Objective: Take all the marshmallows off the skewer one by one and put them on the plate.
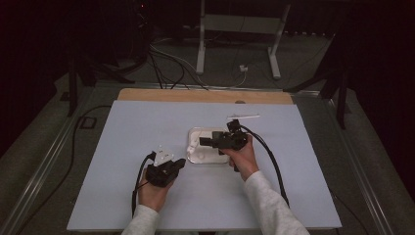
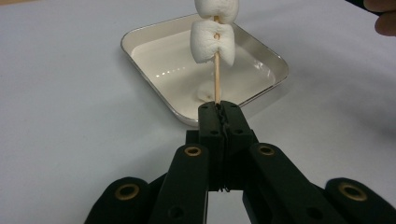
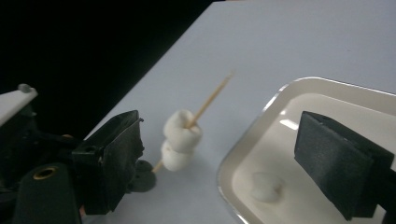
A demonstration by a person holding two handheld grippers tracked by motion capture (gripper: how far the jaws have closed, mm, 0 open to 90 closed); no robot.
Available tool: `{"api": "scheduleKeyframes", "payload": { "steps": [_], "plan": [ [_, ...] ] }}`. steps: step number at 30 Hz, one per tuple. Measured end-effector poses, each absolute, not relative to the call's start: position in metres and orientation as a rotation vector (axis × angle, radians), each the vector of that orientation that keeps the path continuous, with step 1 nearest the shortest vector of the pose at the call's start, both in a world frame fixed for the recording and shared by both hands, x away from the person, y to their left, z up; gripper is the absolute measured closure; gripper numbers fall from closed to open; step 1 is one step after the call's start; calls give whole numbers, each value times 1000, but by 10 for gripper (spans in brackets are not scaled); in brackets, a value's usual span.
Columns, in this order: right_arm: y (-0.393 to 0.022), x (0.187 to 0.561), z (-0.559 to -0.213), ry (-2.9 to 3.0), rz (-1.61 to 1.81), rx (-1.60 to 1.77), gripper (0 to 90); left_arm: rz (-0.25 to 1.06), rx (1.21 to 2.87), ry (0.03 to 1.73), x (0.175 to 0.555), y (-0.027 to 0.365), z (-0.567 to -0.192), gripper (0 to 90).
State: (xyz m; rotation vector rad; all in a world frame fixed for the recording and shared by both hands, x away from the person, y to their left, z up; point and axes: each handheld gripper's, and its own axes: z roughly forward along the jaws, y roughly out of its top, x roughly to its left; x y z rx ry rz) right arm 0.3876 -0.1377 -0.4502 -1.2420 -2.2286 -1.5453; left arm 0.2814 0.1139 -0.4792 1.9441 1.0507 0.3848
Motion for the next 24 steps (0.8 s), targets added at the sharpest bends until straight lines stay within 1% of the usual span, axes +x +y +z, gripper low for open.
{"api": "scheduleKeyframes", "payload": {
  "steps": [6,7,8,10,11,12,13,14,15,16,18,19,20,22,23,24],
  "plan": [
    [-133,386,-449,-2219,-1552,-1212,168,377,1942,1037,280,112,-477,900],
    [-131,386,-450,-2209,-1543,-1204,187,375,1941,1035,280,111,-477,900],
    [-131,386,-450,-2209,-1543,-1204,187,375,1941,1032,280,111,-476,900],
    [-128,385,-452,-2202,-1528,-1178,234,372,1937,1028,279,110,-476,900],
    [-128,385,-452,-2202,-1528,-1178,234,370,1936,1026,279,110,-475,900],
    [-126,385,-454,-2192,-1522,-1154,298,369,1933,1024,279,109,-475,900],
    [-125,385,-455,-2188,-1514,-1150,330,364,1930,1021,279,109,-475,900],
    [-125,385,-455,-2188,-1514,-1150,330,359,1928,1018,279,109,-475,900],
    [-123,385,-456,-2186,-1505,-1148,384,354,1924,1018,279,109,-474,900],
    [-123,385,-456,-2186,-1505,-1148,384,347,1917,1016,279,109,-474,900],
    [-120,385,-459,-2173,-1481,-1158,465,344,1913,1011,279,108,-473,900],
    [-120,385,-459,-2173,-1481,-1158,465,344,1913,1008,278,108,-473,900],
    [-119,386,-461,-2161,-1465,-1158,521,343,1910,1006,278,108,-473,900],
    [-119,386,-462,-2160,-1460,-1154,535,341,1909,1004,278,108,-472,900],
    [-118,386,-463,-2158,-1449,-1154,565,341,1912,1005,278,108,-473,900],
    [-118,385,-463,-2152,-1449,-1143,656,341,1914,1007,278,108,-473,900]
  ]
}}
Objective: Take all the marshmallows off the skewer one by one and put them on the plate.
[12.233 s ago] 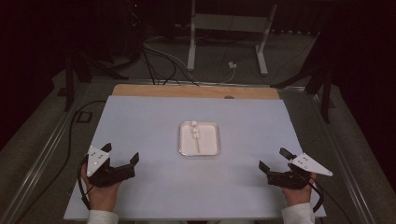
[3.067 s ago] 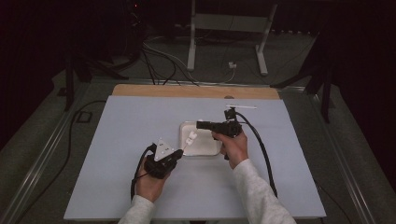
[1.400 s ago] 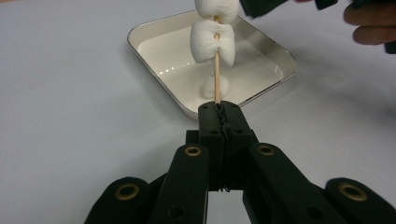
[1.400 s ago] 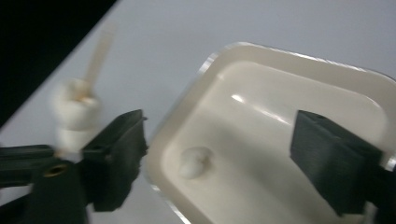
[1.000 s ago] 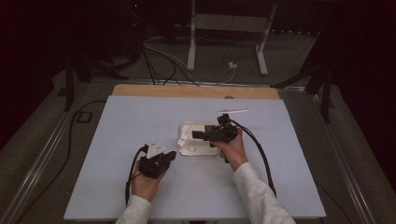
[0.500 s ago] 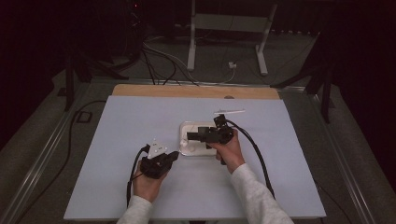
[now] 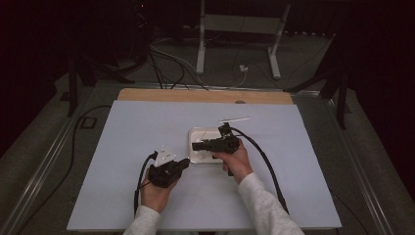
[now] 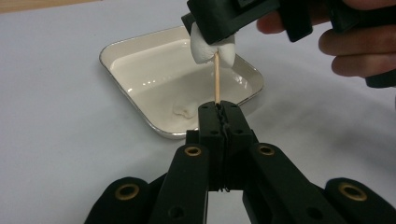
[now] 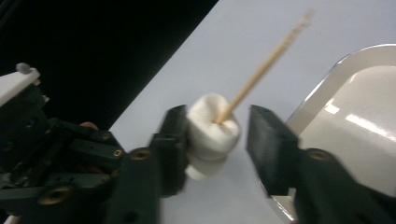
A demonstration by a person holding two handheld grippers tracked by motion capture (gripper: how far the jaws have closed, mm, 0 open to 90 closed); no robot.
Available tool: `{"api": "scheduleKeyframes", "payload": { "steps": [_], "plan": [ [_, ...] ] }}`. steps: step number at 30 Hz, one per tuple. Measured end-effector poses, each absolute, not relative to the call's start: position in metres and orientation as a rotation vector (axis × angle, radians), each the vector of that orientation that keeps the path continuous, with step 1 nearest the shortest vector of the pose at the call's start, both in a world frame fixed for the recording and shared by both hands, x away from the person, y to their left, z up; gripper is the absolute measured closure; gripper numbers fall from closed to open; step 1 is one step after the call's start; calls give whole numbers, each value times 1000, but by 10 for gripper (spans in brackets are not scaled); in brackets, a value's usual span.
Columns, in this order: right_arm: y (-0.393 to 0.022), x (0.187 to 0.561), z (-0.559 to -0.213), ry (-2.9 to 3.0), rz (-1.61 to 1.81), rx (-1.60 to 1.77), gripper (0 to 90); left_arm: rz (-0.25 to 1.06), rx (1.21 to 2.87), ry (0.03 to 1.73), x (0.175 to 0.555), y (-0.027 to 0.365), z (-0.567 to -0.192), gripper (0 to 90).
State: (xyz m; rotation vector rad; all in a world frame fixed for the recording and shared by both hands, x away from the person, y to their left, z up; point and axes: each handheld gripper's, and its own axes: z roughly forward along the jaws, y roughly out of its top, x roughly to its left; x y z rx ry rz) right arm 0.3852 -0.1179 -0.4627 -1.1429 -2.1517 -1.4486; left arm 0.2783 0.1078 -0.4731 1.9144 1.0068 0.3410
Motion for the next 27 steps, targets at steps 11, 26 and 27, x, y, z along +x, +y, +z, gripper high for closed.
{"api": "scheduleKeyframes", "payload": {
  "steps": [11,26,27],
  "plan": [
    [-123,386,-458,-2138,-1457,-1126,764,356,1938,988,278,107,-474,900],
    [-150,396,-446,-2066,-1530,-1220,787,401,2026,958,275,108,-479,900],
    [-150,396,-446,-2066,-1530,-1220,787,380,2015,967,275,111,-480,900]
  ]
}}
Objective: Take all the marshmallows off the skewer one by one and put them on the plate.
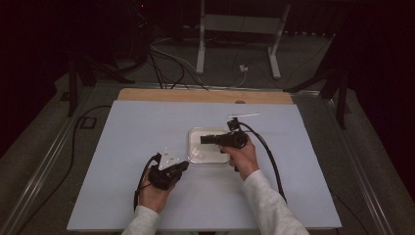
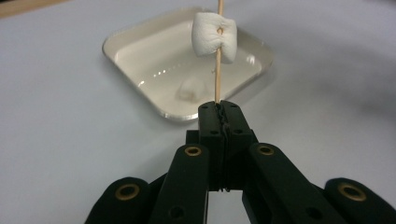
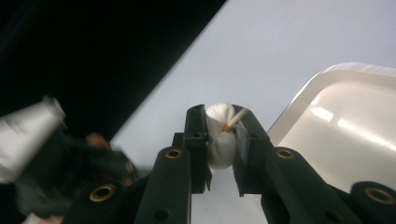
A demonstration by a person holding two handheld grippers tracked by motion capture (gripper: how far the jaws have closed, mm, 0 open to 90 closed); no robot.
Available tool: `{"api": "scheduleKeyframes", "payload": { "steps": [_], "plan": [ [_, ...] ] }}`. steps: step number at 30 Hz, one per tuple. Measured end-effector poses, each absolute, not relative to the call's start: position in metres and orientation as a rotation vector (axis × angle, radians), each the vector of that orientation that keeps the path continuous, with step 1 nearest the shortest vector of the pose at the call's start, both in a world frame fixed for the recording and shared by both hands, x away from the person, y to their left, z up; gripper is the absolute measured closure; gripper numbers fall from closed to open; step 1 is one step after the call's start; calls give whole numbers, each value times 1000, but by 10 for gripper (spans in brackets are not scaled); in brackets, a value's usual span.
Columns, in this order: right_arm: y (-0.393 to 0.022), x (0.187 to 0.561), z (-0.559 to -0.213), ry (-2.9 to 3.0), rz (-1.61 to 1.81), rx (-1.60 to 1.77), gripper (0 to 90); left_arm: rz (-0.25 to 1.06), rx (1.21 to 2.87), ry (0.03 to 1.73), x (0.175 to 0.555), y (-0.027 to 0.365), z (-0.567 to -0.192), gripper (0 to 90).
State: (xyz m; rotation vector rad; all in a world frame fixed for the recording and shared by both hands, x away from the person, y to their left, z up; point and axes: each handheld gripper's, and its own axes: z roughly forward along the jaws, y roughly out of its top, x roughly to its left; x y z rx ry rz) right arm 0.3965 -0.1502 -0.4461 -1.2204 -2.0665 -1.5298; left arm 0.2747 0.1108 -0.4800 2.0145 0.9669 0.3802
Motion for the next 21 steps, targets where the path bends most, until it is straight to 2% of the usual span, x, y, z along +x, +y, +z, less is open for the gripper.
{"api": "scheduleKeyframes", "payload": {
  "steps": [8,21],
  "plan": [
    [-206,403,-417,-2059,-1647,-1301,795,381,1997,1026,277,119,-483,900],
    [-186,405,-431,-2192,-1557,-1328,778,379,1977,1033,277,120,-481,900]
  ]
}}
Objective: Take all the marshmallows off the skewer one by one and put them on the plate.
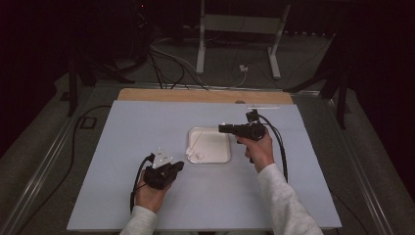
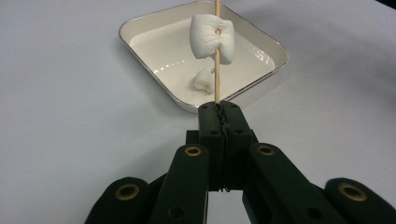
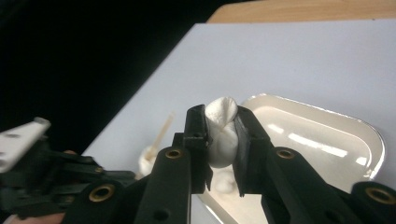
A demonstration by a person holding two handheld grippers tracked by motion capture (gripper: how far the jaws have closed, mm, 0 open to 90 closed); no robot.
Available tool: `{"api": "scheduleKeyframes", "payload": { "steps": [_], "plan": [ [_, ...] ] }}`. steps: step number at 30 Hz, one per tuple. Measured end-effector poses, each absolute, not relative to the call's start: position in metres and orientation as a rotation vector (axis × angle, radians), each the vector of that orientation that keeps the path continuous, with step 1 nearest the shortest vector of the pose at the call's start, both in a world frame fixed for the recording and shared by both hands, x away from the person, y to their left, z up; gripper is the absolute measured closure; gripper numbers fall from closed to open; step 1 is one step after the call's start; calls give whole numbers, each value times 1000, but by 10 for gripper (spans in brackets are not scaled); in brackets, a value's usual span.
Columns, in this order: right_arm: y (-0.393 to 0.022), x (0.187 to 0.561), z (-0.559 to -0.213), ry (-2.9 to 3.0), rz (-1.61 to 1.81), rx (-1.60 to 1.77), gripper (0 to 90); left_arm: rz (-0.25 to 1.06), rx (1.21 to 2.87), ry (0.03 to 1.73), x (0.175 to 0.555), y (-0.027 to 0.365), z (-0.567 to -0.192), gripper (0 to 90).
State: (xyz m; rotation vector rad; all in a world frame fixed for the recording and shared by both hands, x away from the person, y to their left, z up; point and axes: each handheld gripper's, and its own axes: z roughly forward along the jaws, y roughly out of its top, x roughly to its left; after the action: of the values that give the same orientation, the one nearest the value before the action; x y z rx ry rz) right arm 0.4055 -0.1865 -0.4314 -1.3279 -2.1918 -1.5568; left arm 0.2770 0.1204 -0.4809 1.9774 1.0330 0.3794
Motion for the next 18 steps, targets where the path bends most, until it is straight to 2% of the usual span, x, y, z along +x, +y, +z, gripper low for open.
{"api": "scheduleKeyframes", "payload": {
  "steps": [18],
  "plan": [
    [-158,408,-460,-2458,-1360,-1420,756,367,1959,1047,278,122,-479,900]
  ]
}}
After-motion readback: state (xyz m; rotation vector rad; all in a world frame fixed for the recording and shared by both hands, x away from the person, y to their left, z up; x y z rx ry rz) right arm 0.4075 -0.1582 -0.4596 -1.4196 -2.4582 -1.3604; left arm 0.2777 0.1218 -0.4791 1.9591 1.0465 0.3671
